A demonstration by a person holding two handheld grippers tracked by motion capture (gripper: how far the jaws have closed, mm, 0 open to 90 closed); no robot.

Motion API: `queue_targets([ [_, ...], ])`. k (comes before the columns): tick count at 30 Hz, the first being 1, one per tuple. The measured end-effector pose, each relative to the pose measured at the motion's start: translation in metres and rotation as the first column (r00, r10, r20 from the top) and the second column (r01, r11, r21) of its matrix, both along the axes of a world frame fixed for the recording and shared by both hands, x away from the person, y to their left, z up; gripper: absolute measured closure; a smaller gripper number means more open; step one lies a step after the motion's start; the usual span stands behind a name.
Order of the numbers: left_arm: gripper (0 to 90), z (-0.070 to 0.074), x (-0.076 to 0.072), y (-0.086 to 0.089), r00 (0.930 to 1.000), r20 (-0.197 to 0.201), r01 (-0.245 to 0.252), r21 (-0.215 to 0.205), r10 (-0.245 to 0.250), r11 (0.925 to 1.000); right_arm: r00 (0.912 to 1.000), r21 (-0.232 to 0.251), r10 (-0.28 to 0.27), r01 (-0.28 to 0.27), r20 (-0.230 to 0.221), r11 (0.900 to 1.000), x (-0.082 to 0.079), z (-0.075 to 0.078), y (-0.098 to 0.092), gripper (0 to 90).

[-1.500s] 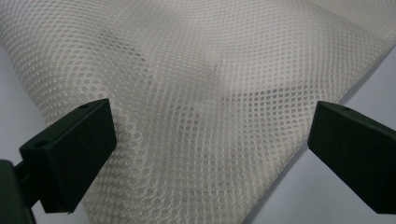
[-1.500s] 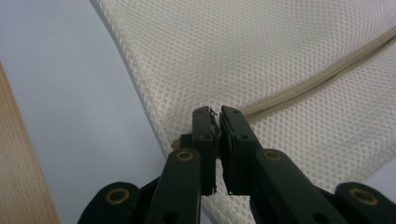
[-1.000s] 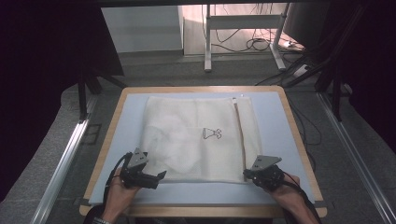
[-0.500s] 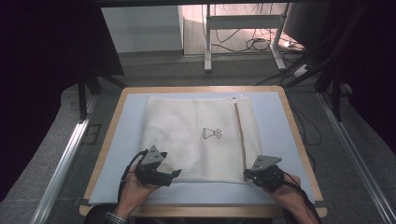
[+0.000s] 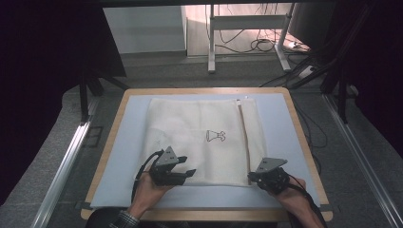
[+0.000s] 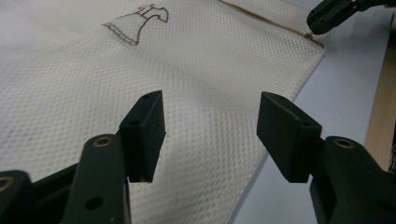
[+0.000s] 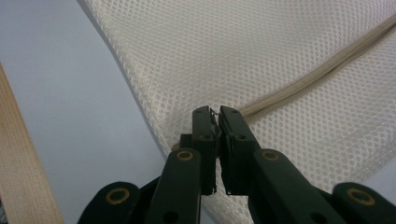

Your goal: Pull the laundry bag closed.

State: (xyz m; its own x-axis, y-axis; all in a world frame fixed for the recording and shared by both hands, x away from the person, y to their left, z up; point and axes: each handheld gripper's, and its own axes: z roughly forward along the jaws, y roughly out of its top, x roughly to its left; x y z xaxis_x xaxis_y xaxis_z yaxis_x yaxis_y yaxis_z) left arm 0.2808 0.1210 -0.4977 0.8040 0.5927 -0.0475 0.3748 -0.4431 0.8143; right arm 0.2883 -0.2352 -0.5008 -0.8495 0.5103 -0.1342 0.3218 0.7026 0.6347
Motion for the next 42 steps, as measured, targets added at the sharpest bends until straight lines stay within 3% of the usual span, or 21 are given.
queue_targets([
  [9, 50.3, -0.006, 0.006, -0.031, 0.9967, -0.014, 0.080, -0.006, -0.080, 0.9968, 0.9999, 0.007, -0.002, 0.002, -0.010, 1.000, 0.000, 0.000, -0.001, 85.1],
  [17, 60.2, -0.009, 0.010, -0.047, 0.9923, -0.018, 0.122, 0.004, -0.122, 0.9925, 1.0000, 0.004, 0.002, -0.002, -0.008, 1.000, 0.000, 0.000, -0.001, 85.1],
  [24, 71.9, -0.011, 0.016, -0.066, 0.9833, -0.056, 0.173, -0.014, -0.173, 0.9848, 1.0000, 0.002, -0.004, 0.004, -0.006, 1.000, 0.000, 0.000, -0.001, 84.6],
  [34, 85.4, -0.012, 0.019, -0.090, 0.9690, -0.073, 0.234, -0.032, -0.236, 0.9717, 1.0000, 0.004, -0.002, 0.002, -0.003, 1.000, 0.000, 0.000, 0.000, 85.2],
  [42, 89.3, -0.014, 0.022, -0.102, 0.9618, -0.059, 0.267, -0.021, -0.267, 0.9636, 0.9999, 0.005, -0.007, 0.007, -0.008, 1.000, 0.001, -0.001, -0.001, 84.7],
])
